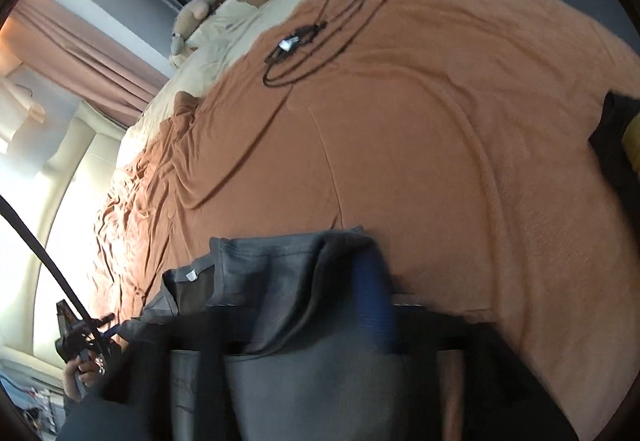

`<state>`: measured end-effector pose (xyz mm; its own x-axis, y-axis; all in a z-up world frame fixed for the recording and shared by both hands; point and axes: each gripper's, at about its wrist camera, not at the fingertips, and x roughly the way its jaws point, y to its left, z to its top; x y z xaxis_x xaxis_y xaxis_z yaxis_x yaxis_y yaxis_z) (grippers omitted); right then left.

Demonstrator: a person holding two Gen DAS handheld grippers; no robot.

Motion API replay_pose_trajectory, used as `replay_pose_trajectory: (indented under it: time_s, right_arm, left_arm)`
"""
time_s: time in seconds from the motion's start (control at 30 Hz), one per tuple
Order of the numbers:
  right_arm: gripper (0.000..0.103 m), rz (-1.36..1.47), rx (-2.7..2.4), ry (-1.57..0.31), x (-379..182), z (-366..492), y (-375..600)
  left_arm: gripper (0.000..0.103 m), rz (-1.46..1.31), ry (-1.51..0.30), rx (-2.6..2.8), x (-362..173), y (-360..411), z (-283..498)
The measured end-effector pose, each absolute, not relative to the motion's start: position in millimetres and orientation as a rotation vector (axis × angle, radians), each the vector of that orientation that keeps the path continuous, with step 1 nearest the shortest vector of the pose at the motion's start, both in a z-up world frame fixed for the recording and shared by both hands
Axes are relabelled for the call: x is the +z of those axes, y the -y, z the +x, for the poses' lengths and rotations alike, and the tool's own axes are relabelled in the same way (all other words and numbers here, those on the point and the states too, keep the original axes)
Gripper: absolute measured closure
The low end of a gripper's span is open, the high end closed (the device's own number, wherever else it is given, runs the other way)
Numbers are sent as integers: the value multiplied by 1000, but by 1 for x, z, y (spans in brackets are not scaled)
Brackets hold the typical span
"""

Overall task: Fold small clothes
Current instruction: 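Lower the hem onto the collar and open both grippers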

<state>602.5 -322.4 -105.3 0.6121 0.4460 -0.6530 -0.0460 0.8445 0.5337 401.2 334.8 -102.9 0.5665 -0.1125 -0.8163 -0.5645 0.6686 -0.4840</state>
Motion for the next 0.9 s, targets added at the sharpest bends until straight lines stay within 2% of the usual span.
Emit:
replay_pose_trajectory:
  time_s: [0.2,0.43,0.9]
  right_arm:
    - [27,321,302,-899,-98,581,318]
    - [27,45,299,-975,-98,560,295]
    - [27,-164,303,-1064,-127,581,255]
  left_arm:
    - [30,-603,-1045,233,-97,-317,403]
    - [26,-375,-1166,176,-113,-287,398]
    - [26,-54,-1356,185,-163,-255,409]
